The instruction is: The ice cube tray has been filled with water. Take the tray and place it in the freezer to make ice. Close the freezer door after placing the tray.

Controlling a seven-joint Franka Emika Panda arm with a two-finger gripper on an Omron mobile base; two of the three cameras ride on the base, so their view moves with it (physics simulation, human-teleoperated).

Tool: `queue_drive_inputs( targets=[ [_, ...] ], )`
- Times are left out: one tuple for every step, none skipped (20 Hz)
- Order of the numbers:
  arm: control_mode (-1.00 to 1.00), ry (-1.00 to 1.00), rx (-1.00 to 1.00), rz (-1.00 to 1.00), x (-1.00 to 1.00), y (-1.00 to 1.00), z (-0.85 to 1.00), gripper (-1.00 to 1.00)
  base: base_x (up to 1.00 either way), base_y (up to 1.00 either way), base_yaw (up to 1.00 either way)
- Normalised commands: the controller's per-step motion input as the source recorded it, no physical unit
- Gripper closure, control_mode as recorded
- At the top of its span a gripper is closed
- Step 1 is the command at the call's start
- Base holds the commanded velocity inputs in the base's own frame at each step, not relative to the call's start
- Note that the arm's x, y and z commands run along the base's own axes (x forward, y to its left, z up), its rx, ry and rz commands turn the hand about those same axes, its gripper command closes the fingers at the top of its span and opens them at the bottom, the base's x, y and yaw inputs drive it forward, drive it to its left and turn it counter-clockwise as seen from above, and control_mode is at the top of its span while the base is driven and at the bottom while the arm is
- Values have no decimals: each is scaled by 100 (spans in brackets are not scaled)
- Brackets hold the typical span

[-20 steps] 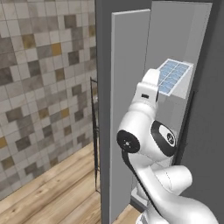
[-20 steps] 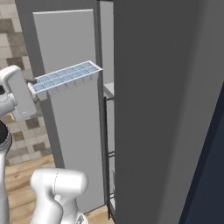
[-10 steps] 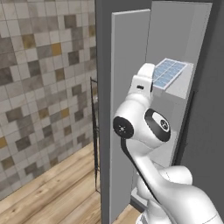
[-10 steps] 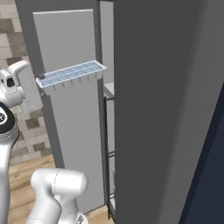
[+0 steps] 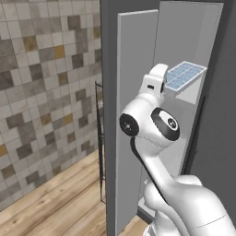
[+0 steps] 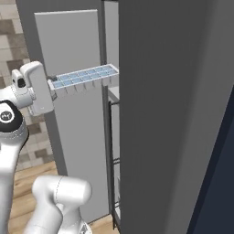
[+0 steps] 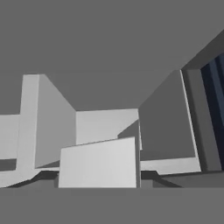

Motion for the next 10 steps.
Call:
queue_drive_inputs(
  targets=[
    [-100, 0, 3, 0, 15, -35, 0, 100, 0, 0, 0],
    [-100, 0, 4, 0, 19, -32, 0, 100, 0, 0, 0],
    [-100, 0, 4, 0, 19, -30, 0, 100, 0, 0, 0],
    [-100, 0, 5, 0, 14, -29, 0, 100, 0, 0, 0],
    [-100, 0, 5, 0, 3, -29, 0, 100, 0, 0, 0],
    [-100, 0, 5, 0, 0, -27, 0, 100, 0, 0, 0],
    [-100, 0, 4, 0, 0, -23, 0, 100, 0, 0, 0],
    [-100, 0, 3, 0, 0, -17, 0, 100, 0, 0, 0],
    [-100, 0, 2, 0, 0, -13, 0, 100, 0, 0, 0],
    [-100, 0, 1, 0, 0, -9, 0, 100, 0, 0, 0]
  ],
)
